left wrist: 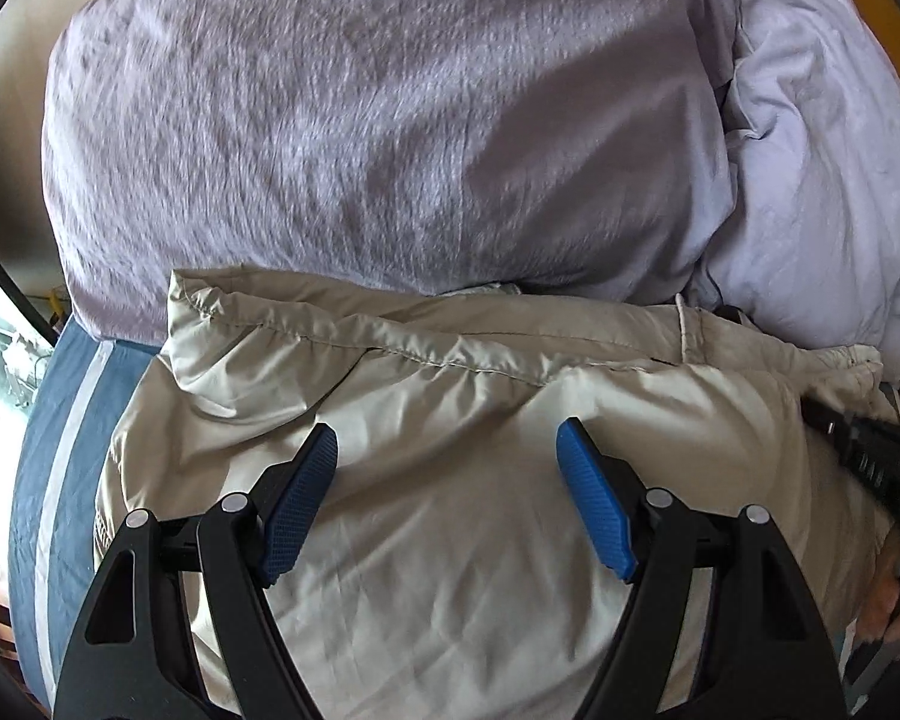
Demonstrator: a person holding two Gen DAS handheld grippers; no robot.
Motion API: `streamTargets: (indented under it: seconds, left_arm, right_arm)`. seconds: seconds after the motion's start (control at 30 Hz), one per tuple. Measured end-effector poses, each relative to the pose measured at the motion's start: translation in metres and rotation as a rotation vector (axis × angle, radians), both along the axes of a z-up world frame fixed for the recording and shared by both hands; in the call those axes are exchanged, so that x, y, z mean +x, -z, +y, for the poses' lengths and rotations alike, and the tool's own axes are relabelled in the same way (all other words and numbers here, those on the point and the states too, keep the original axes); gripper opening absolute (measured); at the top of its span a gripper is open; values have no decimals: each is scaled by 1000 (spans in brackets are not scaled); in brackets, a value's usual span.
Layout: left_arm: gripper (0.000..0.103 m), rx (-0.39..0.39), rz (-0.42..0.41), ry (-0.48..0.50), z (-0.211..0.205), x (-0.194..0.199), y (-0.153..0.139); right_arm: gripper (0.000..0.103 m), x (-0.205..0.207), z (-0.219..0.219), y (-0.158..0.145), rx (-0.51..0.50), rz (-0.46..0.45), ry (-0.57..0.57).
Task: Fold large clothes
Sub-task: 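Pinch the folded edge near the collar with both grippers and press flat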
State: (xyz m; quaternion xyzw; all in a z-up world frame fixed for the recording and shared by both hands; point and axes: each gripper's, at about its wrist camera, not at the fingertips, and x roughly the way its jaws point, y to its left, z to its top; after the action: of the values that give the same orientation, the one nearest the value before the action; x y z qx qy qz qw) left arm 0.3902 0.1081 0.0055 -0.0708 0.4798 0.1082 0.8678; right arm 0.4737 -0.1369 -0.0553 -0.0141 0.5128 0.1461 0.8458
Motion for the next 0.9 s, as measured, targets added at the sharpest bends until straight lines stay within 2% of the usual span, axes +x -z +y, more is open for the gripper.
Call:
streamTargets:
  seconds: [0.17,0.3,0.4,0.47,0.5,0.53,0.6,0.7,0.77,0.9]
  left_arm:
    - [76,19,-15,9,-5,2,-2]
    - [76,28,-13,13,-6,5,3]
    - [76,26,-14,5,-6,7,6]
    - [76,29,-13,1,-6,10,9]
    - [76,38,-10,1,-6,12,13]
    - [76,47,-7,-1,-5,14,15]
    - [76,62,5,-7,-4,18,24]
    - [77,67,13,-26,2,21,34]
    - [77,72,18,-34,4,26,40]
    - [77,89,23,-41,6,34,47]
  right_arm:
    - [3,20,-8,-2,11,-3,88]
    - [4,19,-1,12,-45,8,82]
    - [6,20,-2,14,-32,15,87]
    - [14,21,-5,14,-13,28,89]
    - [24,20,-7,14,-6,29,89]
    - [39,21,-11,15,-7,32,90]
    - [55,14,-26,5,9,13,85]
    - [60,-4,-50,-11,35,-66,85]
    - [62,-17,-65,-19,19,-118,100]
    - [63,-27,-89,-15,-25,-138,129]
